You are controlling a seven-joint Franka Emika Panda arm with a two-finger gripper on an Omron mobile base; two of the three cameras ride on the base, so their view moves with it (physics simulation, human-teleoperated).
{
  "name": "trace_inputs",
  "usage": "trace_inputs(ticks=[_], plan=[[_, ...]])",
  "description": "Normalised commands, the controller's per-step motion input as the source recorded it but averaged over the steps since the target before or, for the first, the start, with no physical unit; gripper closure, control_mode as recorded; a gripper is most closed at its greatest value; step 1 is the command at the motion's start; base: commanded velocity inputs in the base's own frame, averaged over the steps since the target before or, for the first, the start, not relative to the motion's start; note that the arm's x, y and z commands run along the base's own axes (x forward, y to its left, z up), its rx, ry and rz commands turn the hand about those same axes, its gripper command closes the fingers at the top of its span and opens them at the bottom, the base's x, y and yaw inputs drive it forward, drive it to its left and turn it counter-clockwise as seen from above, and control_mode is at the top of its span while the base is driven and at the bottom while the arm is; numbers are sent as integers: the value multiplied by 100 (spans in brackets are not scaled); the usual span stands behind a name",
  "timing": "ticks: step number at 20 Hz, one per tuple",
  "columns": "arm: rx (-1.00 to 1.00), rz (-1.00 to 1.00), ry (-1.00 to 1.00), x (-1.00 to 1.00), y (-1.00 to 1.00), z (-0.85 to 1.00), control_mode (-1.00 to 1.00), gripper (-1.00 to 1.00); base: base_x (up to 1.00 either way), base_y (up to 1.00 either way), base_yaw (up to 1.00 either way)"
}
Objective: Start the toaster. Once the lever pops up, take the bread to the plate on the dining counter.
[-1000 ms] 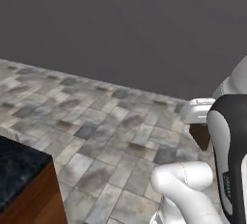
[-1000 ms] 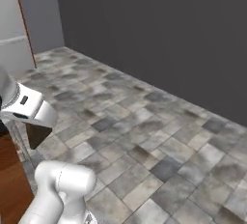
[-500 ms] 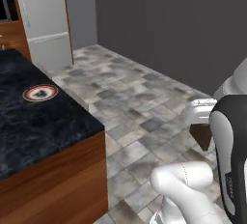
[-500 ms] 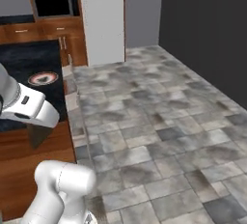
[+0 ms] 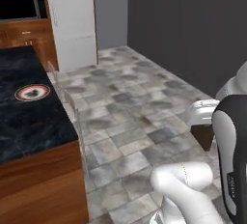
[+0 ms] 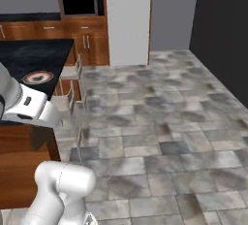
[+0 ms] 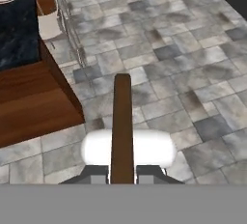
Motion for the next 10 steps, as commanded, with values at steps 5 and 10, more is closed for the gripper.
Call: trace_inputs(ticks=[5, 10], plan=[[0, 0, 0, 0, 0, 0, 100, 100, 73, -87, 46], [0, 0, 0, 0, 0, 0, 100, 100, 78, -69, 56]])
